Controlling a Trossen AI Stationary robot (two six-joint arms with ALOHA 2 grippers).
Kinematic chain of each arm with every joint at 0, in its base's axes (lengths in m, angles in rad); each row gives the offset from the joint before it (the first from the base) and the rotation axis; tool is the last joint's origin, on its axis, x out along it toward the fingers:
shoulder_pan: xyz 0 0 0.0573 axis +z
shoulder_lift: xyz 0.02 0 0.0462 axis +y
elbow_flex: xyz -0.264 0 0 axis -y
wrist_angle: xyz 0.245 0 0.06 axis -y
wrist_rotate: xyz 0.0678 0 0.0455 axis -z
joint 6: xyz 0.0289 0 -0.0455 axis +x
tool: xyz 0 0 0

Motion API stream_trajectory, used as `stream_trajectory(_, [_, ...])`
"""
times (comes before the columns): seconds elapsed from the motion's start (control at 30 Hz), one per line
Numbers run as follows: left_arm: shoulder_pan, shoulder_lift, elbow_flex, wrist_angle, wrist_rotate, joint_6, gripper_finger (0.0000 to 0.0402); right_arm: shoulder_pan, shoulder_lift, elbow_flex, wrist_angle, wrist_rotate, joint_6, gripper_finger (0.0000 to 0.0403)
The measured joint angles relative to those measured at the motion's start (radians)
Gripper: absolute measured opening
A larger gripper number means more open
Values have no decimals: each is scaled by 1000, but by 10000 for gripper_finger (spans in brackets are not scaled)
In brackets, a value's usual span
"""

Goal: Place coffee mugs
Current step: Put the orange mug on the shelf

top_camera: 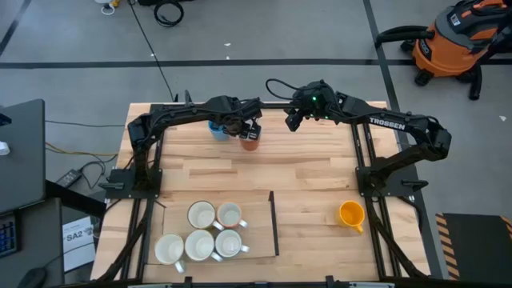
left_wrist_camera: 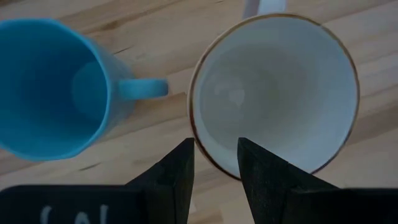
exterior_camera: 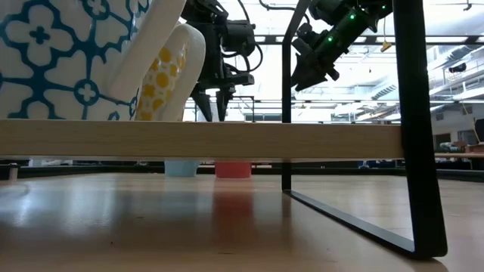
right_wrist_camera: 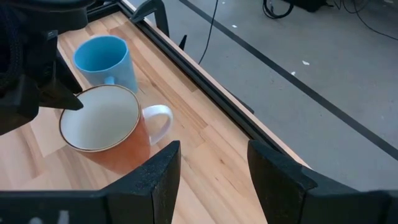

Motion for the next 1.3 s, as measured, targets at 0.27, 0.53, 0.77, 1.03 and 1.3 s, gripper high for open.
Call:
stream_trajectory(0.27, [0,0,0,-6,0,0,128,0,0,0,0,0,0,191])
stream_trajectory(0.53, [0,-1,-21,22,22,-64,128,0,0,0,0,0,0,191])
stream_trajectory(0.77, [0,-1,-81,63,51,-74,128,0,0,0,0,0,0,191])
stream_trajectory(1.03, [0,0,-81,55,38,46,92,0,0,0,0,0,0,191])
stream_trajectory(1.3, [0,-3,-79,16,48,277,29,0,0,0,0,0,0,191])
